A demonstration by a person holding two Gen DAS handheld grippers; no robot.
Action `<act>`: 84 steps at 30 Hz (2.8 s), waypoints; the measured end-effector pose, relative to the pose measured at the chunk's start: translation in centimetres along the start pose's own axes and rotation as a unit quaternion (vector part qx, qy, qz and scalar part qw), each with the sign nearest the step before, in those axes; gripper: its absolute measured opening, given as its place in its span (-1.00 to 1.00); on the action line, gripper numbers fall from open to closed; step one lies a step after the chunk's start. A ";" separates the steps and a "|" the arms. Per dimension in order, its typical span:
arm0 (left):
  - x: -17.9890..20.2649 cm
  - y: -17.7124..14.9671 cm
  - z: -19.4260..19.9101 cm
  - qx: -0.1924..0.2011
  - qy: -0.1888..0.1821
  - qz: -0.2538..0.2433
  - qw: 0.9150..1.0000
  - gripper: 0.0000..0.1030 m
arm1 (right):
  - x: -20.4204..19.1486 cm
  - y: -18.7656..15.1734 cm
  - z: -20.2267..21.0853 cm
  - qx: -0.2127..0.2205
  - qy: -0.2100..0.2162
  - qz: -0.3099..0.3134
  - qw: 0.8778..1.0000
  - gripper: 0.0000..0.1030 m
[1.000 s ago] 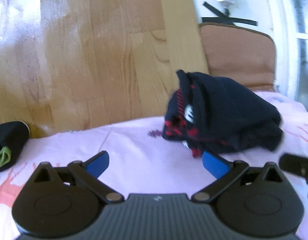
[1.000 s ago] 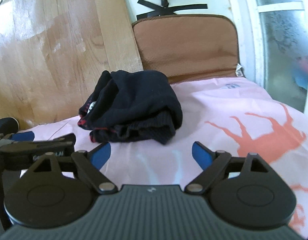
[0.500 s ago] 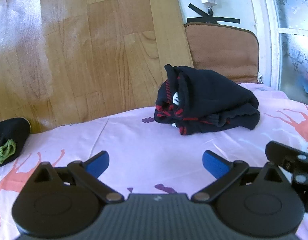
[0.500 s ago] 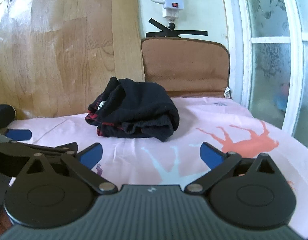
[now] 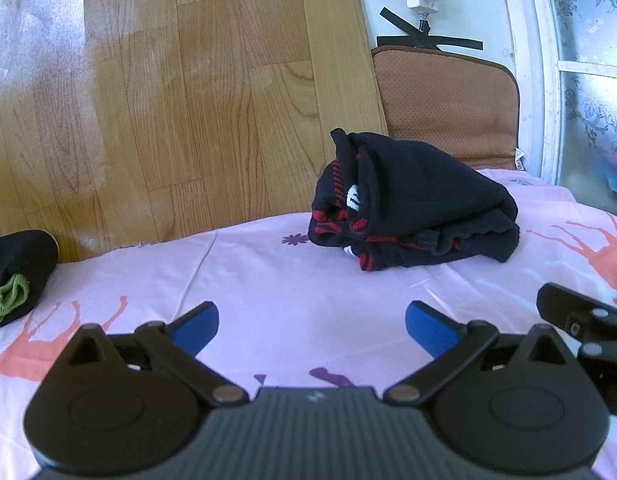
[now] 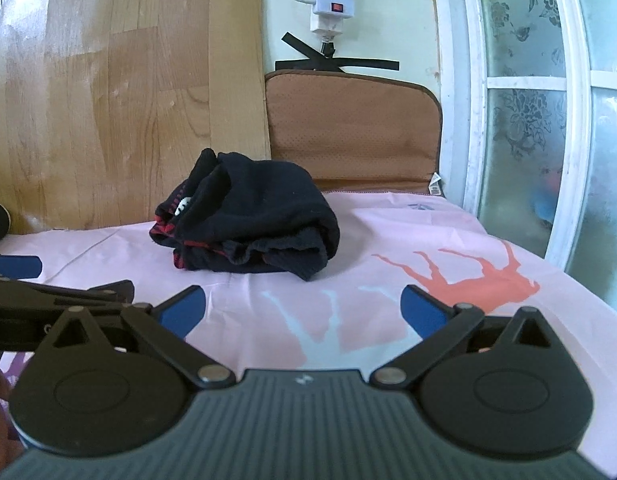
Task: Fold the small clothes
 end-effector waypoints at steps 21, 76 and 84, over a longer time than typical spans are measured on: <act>-0.5 -0.2 -0.4 -0.013 -0.005 0.009 1.000 1.00 | 1.0 0.0 0.4 0.008 0.000 -0.046 0.999 1.00; -1.3 -0.5 -0.3 -0.032 0.002 0.017 0.999 1.00 | 1.1 -0.1 0.3 0.005 0.006 -0.058 0.998 1.00; -1.4 -0.5 -0.2 -0.029 0.000 0.017 0.999 1.00 | 1.2 -0.1 0.2 0.006 0.006 -0.059 0.998 1.00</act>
Point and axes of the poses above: each gripper's, at about its wrist camera, not at the fingertips, and z roughly against the way its jaws point, x to its right, y to its top, the point moved 5 cm from there along -z, roughly the way its jaws point
